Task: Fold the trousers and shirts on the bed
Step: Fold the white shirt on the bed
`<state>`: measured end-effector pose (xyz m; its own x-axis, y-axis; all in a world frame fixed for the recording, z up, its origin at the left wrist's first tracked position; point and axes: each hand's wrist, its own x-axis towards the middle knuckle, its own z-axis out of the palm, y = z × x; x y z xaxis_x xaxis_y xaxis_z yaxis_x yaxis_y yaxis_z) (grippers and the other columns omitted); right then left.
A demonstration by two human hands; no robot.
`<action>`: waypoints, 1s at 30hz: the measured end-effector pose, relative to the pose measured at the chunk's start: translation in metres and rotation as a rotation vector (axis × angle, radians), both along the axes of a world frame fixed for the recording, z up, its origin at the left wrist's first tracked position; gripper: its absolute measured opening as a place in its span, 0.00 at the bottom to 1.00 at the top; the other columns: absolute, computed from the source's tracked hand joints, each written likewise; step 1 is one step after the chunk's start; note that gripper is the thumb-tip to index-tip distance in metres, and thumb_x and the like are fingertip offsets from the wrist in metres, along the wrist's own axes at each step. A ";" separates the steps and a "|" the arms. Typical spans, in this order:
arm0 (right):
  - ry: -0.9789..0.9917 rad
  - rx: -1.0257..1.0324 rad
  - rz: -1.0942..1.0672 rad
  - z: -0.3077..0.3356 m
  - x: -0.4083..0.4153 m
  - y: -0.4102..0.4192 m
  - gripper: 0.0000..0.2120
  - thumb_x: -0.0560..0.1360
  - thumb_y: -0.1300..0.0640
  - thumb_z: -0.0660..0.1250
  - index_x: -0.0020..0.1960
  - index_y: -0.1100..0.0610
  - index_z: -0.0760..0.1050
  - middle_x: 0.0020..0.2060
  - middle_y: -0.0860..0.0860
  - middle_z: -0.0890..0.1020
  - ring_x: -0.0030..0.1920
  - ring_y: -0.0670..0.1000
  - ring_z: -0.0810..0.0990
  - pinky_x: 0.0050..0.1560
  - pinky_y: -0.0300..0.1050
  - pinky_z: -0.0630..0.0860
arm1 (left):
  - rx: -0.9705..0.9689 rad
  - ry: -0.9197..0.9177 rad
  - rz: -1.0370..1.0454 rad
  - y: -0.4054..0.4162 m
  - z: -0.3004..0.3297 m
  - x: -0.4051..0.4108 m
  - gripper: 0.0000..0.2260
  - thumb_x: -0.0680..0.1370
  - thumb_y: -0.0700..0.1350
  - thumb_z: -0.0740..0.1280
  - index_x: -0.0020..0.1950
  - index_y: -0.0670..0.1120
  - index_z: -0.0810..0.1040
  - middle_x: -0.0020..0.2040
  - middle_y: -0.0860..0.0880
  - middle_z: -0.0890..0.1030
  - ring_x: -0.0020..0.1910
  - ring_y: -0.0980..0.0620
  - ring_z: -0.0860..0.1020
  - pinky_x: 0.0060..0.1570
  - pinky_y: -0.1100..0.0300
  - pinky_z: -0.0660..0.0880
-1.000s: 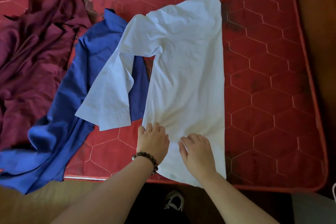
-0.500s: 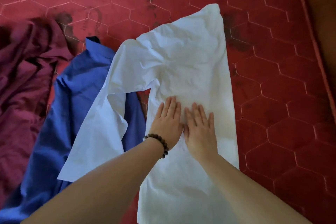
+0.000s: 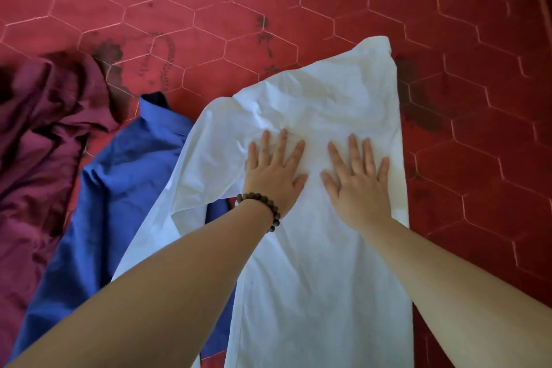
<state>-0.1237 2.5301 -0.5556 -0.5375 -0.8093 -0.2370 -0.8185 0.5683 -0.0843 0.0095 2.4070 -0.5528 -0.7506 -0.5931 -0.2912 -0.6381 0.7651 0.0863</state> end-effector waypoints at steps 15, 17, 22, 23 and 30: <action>-0.155 -0.220 0.500 0.056 0.105 -0.061 0.34 0.73 0.44 0.68 0.73 0.57 0.66 0.74 0.60 0.63 0.75 0.60 0.61 0.70 0.70 0.57 | -0.055 0.234 0.528 0.027 0.054 0.163 0.34 0.70 0.43 0.71 0.73 0.35 0.63 0.71 0.37 0.68 0.72 0.37 0.65 0.70 0.39 0.62; -0.192 -0.204 0.674 0.055 0.134 -0.076 0.37 0.70 0.46 0.72 0.75 0.53 0.63 0.75 0.57 0.61 0.76 0.58 0.58 0.71 0.69 0.56 | 0.021 0.195 0.581 0.037 0.045 0.179 0.36 0.71 0.46 0.72 0.74 0.36 0.62 0.73 0.39 0.66 0.73 0.40 0.64 0.70 0.42 0.62; -0.129 -0.034 0.770 0.042 0.165 -0.098 0.32 0.76 0.61 0.62 0.76 0.44 0.57 0.76 0.54 0.59 0.77 0.55 0.53 0.73 0.64 0.48 | 0.121 -0.025 0.625 0.058 0.021 0.201 0.42 0.74 0.63 0.59 0.78 0.42 0.47 0.79 0.44 0.45 0.76 0.45 0.37 0.74 0.43 0.41; -0.122 -0.038 0.751 0.042 0.166 -0.099 0.30 0.74 0.62 0.64 0.73 0.45 0.64 0.72 0.55 0.66 0.75 0.56 0.60 0.71 0.64 0.55 | 0.120 -0.048 0.608 0.063 0.019 0.201 0.43 0.73 0.64 0.58 0.78 0.41 0.46 0.79 0.43 0.44 0.76 0.44 0.36 0.74 0.42 0.40; -0.039 -0.073 0.722 0.045 0.166 -0.103 0.12 0.69 0.64 0.66 0.50 0.55 0.77 0.49 0.54 0.76 0.51 0.58 0.75 0.46 0.50 0.68 | 0.075 -0.021 0.579 0.080 0.015 0.209 0.36 0.75 0.37 0.59 0.78 0.44 0.42 0.78 0.40 0.41 0.73 0.40 0.32 0.73 0.42 0.35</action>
<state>0.0421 2.4266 -0.5104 0.1449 -0.9735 -0.1770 -0.9830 -0.1212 -0.1377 0.2186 2.4874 -0.5378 -0.3040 -0.8821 -0.3598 -0.9527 0.2837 0.1093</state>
